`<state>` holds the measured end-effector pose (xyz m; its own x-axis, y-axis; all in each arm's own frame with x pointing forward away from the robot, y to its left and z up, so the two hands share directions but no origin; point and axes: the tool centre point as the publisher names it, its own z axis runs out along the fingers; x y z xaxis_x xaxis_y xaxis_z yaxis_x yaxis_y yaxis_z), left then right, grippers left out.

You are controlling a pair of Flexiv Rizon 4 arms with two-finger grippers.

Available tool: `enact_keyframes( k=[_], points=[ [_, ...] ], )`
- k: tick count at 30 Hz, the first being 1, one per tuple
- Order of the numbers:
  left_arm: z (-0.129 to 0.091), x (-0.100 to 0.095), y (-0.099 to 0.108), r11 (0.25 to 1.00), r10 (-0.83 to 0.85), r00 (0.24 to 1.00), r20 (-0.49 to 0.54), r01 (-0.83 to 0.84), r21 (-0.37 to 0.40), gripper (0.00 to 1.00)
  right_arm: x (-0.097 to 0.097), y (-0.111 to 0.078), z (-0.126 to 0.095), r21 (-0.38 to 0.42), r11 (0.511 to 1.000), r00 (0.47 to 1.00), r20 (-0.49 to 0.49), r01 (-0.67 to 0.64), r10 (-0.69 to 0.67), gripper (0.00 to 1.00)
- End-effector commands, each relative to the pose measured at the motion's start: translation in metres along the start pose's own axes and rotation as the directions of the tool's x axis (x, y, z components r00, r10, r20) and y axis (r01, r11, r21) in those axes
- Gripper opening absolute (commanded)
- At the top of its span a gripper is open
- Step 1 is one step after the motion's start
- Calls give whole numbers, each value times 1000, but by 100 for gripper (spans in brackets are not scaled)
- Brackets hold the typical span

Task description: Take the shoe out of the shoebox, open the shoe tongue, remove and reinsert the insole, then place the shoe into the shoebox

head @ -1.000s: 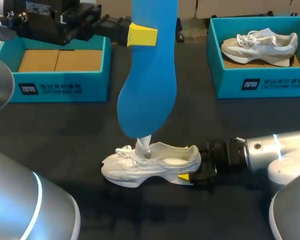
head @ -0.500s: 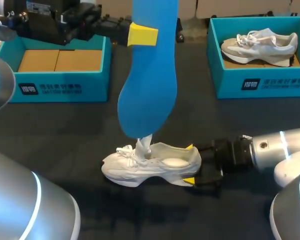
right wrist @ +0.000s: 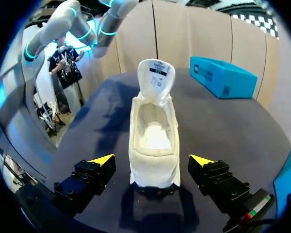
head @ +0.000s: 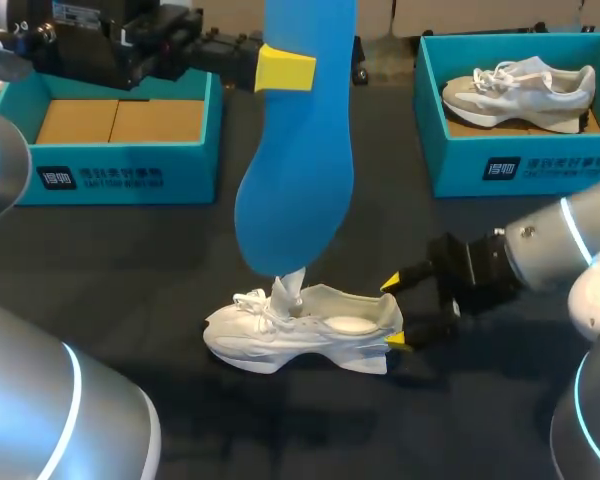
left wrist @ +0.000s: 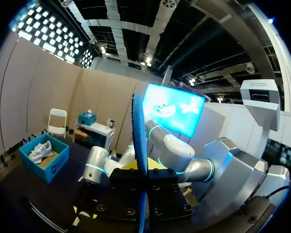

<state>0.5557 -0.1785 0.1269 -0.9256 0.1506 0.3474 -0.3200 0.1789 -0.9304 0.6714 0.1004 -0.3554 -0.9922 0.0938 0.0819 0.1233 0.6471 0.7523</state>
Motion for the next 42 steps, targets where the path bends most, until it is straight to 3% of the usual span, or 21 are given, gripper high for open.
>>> enact_keyframes(
  k=[1, 8, 17, 24, 30, 35, 42],
  points=[
    [0, 0, -1, 1000, 0, 1000, 1, 0, -4, 0, 3, 9, -12, 306, 952, 1000, 7, -13, 12, 100],
    [0, 0, -1, 1000, 0, 1000, 1, 0, -4, 0, 9, 20, -18, 481, 877, 1000, 25, -22, 11, 100],
    [0, 0, -1, 1000, 0, 1000, 1, 0, -4, 0, 9, 23, -16, 601, 799, 1000, -16, -7, 21, 100],
    [0, 0, -1, 1000, 0, 1000, 1, 0, -4, 0, 9, 31, -18, 652, 758, 1000, -16, 5, 7, 100],
    [0, 0, -1, 1000, 0, 1000, 1, 0, -4, 0, 14, 36, -19, 692, 722, 999, 48, -20, -19, 100],
    [0, 0, -1, 1000, 0, 1000, 1, 0, -4, 0, 13, 31, -18, 745, 663, 996, 93, -74, 7, 100],
    [0, 0, -1, 1000, 0, 1000, 1, 0, -4, 0, 14, 33, -15, 745, 663, 994, 109, -72, -15, 100]
  ],
)
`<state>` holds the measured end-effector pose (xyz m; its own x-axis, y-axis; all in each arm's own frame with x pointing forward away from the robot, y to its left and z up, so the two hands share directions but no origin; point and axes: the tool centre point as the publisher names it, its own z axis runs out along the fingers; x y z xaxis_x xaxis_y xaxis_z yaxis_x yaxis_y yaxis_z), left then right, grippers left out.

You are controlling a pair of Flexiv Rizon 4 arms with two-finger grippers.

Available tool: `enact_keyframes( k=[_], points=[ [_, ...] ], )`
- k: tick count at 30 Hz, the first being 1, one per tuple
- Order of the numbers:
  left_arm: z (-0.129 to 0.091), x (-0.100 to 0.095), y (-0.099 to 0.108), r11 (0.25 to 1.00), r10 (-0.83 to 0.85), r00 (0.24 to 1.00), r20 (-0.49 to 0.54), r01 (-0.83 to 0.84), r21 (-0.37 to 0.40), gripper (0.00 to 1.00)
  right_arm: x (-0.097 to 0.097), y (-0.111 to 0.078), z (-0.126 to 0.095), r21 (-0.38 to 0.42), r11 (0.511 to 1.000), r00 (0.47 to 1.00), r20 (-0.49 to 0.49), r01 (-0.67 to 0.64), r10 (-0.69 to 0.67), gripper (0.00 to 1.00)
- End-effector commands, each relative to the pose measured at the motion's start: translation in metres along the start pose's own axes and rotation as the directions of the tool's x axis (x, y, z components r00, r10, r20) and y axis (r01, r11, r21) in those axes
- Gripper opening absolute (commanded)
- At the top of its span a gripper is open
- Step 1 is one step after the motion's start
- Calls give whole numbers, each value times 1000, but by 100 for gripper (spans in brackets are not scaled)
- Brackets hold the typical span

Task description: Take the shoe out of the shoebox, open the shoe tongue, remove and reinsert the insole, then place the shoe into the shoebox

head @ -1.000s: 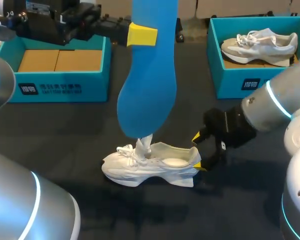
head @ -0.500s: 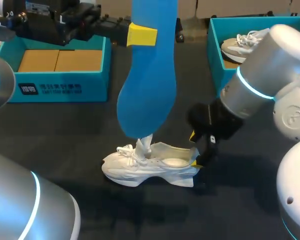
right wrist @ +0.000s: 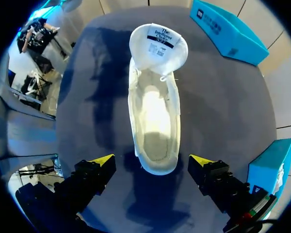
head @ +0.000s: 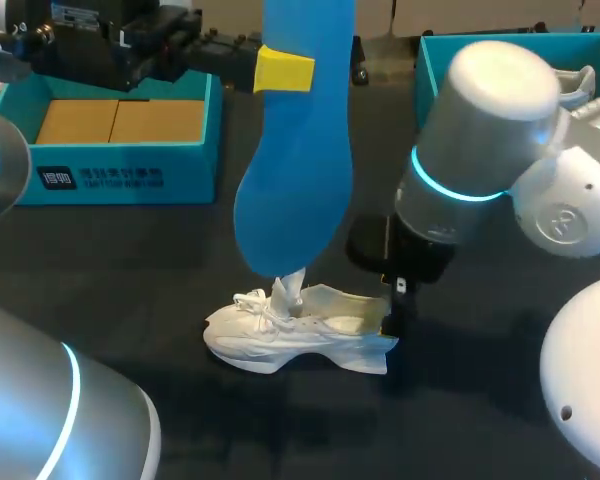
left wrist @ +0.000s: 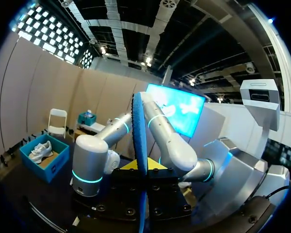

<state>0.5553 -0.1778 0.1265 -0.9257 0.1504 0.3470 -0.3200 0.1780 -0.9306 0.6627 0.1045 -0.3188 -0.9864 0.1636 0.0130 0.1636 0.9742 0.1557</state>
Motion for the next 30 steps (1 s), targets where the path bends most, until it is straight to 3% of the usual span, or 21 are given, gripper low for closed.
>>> enact_keyframes(
  k=[1, 10, 16, 22, 30],
  points=[
    [1, -1, -2, 1000, -1, 1000, 0, 1, -5, 0, 3, 8, 3, 152, 988, 1000, 16, -2, -1, 100],
    [1, -1, -2, 1000, -1, 1000, 0, 1, -5, 0, 0, 9, 14, 132, 991, 1000, 20, 22, -24, 100],
    [1, -1, -2, 1000, -1, 1000, 0, 1, -5, 0, -5, 12, 6, 131, 991, 999, 36, 36, -41, 100],
    [1, -1, -2, 1000, -1, 1000, 0, 1, -5, 0, -16, 27, -5, 132, 989, 996, 57, 67, -75, 100],
    [1, -1, -2, 1000, -1, 1000, 0, 1, -5, 0, -35, 48, 4, 142, 986, 993, 66, 91, -101, 100]
  ],
)
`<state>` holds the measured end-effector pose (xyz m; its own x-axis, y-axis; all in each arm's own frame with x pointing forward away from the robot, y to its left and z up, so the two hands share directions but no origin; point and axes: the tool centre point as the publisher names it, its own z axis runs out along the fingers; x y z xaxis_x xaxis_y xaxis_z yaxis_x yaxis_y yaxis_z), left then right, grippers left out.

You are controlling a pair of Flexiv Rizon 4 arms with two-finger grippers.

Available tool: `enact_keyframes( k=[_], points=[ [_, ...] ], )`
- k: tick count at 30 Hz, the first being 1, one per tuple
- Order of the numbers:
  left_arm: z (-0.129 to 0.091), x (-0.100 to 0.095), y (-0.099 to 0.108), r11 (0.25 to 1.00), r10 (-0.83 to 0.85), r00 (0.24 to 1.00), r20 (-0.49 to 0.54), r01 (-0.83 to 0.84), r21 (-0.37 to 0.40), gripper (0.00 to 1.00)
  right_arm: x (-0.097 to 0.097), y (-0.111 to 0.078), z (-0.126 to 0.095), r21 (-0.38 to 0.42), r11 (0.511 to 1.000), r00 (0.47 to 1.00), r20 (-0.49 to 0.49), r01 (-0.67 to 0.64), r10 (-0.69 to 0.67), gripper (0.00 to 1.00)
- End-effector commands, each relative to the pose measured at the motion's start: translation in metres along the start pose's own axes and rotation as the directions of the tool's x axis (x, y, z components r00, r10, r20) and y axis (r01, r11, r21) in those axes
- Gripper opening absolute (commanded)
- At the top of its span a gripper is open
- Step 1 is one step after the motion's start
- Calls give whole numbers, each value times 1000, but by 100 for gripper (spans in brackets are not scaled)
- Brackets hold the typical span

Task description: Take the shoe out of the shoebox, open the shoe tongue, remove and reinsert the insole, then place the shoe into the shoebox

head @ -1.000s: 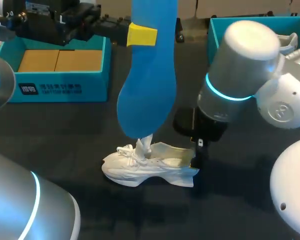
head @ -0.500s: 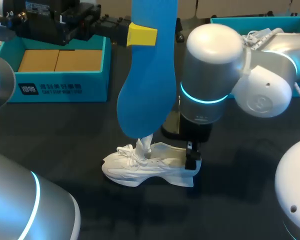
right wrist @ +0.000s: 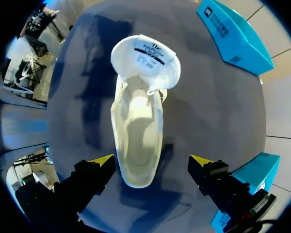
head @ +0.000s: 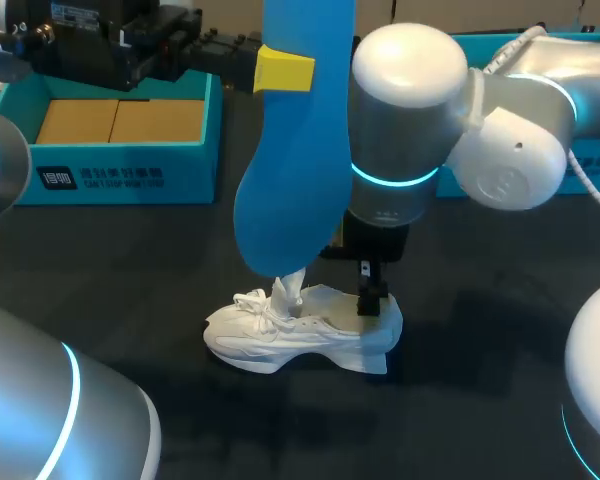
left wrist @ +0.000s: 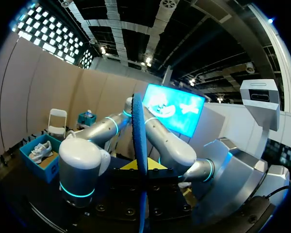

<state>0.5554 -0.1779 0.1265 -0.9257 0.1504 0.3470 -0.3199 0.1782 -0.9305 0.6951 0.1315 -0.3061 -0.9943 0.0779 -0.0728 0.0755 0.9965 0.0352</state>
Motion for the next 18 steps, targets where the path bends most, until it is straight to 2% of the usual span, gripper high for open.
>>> enact_keyframes(
  k=[1, 7, 18],
  points=[
    [1, -1, -2, 1000, -1, 1000, 0, 1, -5, 0, -11, 16, 13, 22, 1000, 1000, -4, 4, -4, 100],
    [1, -1, -2, 1000, -1, 1000, 0, 1, -5, 0, -18, 23, 27, 26, 1000, 1000, -1, 0, 0, 100],
    [1, -1, -2, 1000, -1, 1000, 0, 1, -5, 0, -10, 32, 48, 14, 1000, 1000, -5, -23, 23, 100]
  ],
)
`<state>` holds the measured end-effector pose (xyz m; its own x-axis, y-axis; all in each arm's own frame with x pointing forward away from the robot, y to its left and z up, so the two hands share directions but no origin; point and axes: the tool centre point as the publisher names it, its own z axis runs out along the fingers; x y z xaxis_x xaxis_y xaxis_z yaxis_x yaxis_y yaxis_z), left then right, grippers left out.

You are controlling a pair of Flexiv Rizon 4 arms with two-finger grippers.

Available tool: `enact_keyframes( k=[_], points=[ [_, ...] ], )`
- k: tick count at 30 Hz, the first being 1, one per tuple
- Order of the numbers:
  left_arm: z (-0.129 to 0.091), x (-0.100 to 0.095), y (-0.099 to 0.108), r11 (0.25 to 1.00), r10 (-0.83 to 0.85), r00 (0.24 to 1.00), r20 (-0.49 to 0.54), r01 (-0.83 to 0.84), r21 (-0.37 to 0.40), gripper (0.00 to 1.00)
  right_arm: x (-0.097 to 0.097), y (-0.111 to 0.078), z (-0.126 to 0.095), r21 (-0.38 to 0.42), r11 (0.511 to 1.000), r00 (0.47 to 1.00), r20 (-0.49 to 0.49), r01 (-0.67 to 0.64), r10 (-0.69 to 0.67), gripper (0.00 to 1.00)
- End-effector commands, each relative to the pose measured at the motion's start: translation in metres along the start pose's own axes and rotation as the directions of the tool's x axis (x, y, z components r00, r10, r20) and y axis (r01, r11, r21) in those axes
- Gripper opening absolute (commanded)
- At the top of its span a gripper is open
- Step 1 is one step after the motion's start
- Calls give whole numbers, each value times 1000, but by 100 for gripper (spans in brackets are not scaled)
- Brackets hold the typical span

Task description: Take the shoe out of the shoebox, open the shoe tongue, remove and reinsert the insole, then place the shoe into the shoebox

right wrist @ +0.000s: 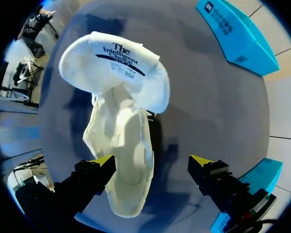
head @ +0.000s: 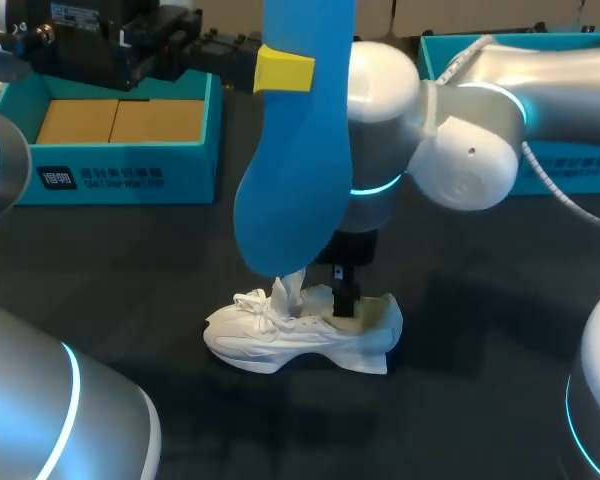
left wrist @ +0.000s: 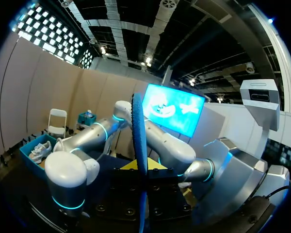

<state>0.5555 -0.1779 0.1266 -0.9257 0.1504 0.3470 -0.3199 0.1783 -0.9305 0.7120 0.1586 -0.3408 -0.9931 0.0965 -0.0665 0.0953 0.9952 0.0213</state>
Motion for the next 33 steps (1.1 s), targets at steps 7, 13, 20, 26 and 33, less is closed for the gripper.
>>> enact_keyframes(
  k=[7, 13, 20, 26, 33],
  points=[
    [1, -1, -2, 1000, -1, 1000, 0, 1, -5, 0, 2, 9, 25, -10, 1000, 1000, 0, -21, 21, 100],
    [1, -1, -2, 1000, -1, 1000, 0, 1, -5, 0, 1, 10, 33, -5, 999, 999, -6, -35, 35, 100],
    [1, -1, -2, 1000, -1, 1000, 0, 1, -5, 0, 6, 16, 42, -12, 999, 999, -24, -39, 38, 59],
    [1, -1, -2, 1000, -1, 1000, 0, 1, -5, 0, 6, 16, 41, -7, 999, 999, -28, -39, 39, 0],
    [1, -1, -2, 1000, -1, 1000, 0, 1, -5, 0, 8, 17, 32, -4, 999, 999, -26, -39, 39, 0]
  ],
)
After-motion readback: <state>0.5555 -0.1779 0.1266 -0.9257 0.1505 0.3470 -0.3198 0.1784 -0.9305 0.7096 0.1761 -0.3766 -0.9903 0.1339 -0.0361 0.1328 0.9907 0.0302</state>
